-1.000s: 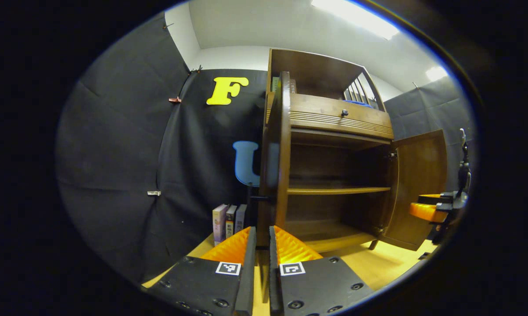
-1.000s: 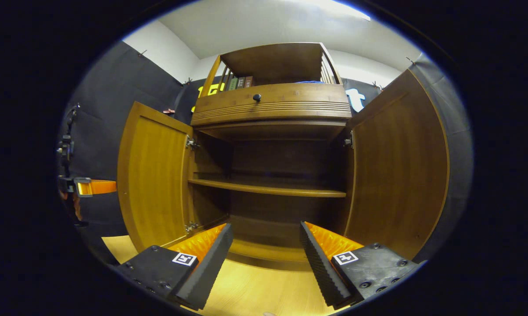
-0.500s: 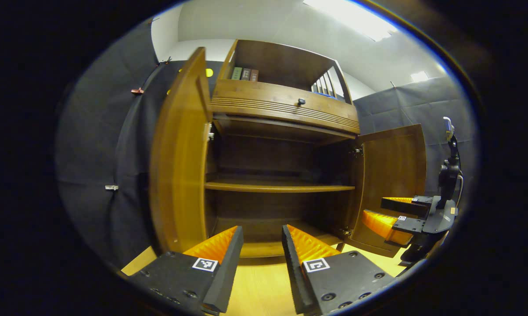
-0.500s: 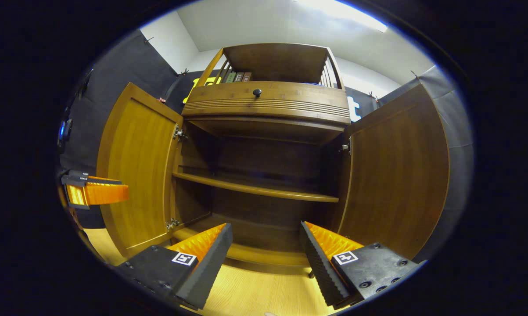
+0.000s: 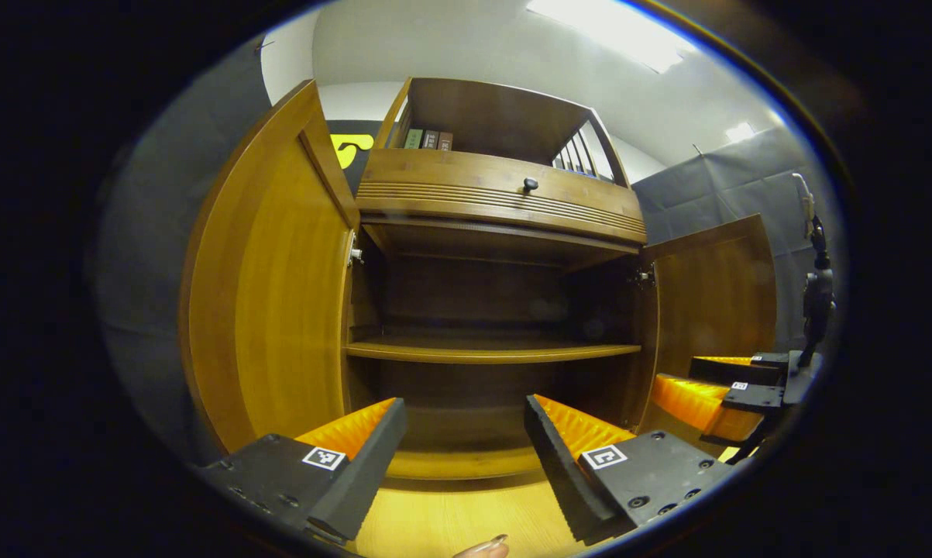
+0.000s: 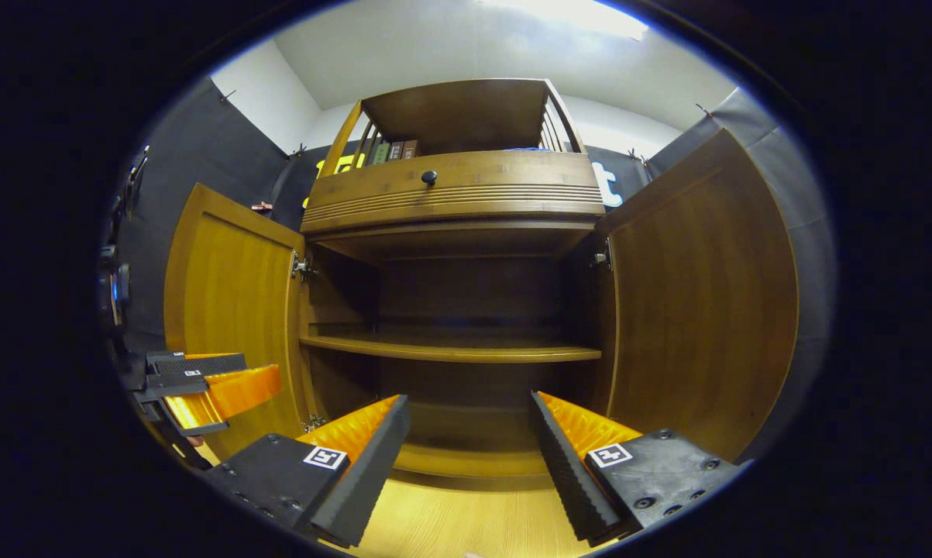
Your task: Open the right door of the double-door shoe cabinet with the right hand, and open the left door with the left hand.
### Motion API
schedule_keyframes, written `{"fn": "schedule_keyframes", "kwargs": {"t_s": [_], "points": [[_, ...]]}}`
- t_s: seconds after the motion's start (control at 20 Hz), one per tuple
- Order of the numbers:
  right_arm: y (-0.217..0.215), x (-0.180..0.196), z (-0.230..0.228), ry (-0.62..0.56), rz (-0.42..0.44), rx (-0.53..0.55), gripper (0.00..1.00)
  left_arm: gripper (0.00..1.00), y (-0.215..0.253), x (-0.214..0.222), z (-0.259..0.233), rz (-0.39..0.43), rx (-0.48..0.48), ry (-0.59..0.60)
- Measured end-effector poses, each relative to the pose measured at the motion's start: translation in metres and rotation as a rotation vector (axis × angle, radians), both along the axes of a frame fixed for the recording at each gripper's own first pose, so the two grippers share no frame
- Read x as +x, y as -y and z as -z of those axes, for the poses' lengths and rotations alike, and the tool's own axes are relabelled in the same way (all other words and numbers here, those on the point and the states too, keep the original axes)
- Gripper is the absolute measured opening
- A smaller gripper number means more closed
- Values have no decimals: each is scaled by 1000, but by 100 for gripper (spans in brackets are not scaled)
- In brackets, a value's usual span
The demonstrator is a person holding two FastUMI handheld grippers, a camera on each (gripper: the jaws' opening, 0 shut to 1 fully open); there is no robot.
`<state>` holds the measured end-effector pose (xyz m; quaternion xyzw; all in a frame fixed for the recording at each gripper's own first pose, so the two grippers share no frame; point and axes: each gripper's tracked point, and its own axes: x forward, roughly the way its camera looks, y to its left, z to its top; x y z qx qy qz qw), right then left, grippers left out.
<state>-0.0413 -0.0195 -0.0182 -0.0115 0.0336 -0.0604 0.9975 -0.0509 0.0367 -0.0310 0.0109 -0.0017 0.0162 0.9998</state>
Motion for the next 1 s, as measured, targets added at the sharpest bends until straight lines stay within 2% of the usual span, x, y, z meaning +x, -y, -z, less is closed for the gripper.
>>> {"fn": "schedule_keyframes", "kwargs": {"t_s": [0.15, 0.2, 0.45, 0.5, 0.7, 0.75, 0.85, 1.0], "points": [[9, 2, 2, -4, 17, -15, 95, 95, 8, 6, 1, 7, 15, 3], [10, 3, 3, -6, 18, -16, 100, 95, 12, 6, 2, 14, 18, 2], [13, 4, 3, -9, 17, -29, 100, 95, 18, 15, 8, 35, -3, -8], [14, 5, 1, -1, 15, -32, 98, 95, 18, 16, 10, 36, -8, -11], [10, 9, -3, 13, -4, -33, 95, 93, 15, 18, 11, 13, -11, -13], [10, 11, -4, 16, -5, -36, 98, 93, 16, 18, 11, 17, -7, -11], [9, 13, -4, 20, -7, -38, 95, 93, 15, 19, 8, 27, 1, 0], [9, 15, -4, 18, -6, -46, 97, 95, 14, 20, 7, 25, 8, 2]]}}
